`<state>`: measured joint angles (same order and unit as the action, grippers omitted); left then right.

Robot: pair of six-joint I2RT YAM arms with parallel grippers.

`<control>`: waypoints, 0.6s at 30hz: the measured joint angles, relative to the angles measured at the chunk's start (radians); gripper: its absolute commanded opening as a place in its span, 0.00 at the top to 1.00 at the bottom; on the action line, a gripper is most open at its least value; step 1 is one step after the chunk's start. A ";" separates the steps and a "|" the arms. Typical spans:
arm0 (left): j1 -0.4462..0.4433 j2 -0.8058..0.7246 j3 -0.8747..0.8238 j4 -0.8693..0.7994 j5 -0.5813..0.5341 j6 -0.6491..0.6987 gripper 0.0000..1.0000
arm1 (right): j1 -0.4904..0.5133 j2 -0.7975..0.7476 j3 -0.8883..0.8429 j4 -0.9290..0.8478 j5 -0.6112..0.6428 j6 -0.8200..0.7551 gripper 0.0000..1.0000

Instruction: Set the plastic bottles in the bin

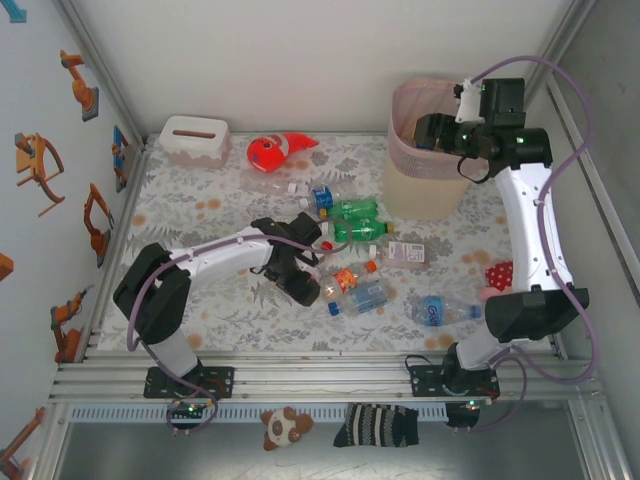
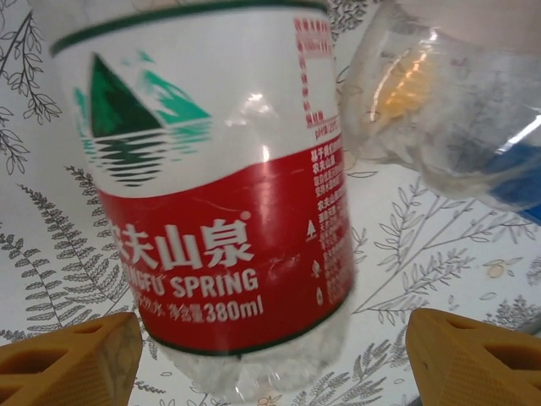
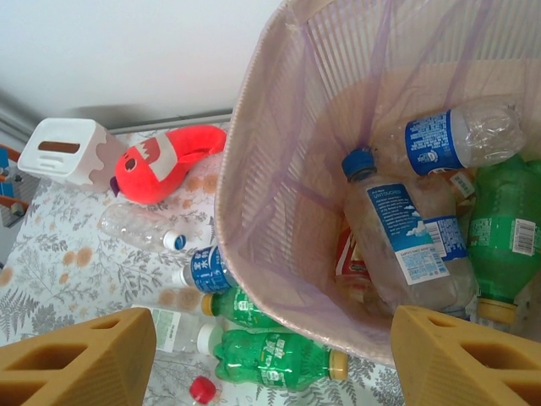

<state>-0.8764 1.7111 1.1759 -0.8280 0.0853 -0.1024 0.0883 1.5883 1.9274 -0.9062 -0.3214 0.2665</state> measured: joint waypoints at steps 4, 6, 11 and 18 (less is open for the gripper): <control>0.000 0.040 0.016 -0.003 -0.018 0.005 0.19 | 0.000 -0.004 -0.013 0.000 -0.001 0.000 0.28; 0.000 0.060 0.023 -0.002 -0.022 0.007 0.19 | 0.000 -0.005 -0.016 0.000 -0.001 0.000 0.28; 0.000 0.109 0.040 -0.003 -0.027 0.009 0.19 | 0.000 -0.007 -0.018 0.000 -0.001 0.000 0.28; 0.000 0.144 0.059 0.001 -0.042 0.005 0.20 | 0.000 -0.020 -0.019 0.000 -0.003 0.000 0.28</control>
<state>-0.8764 1.8549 1.2346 -0.8272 0.0433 -0.0978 0.0883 1.5684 1.9079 -0.9066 -0.3248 0.2661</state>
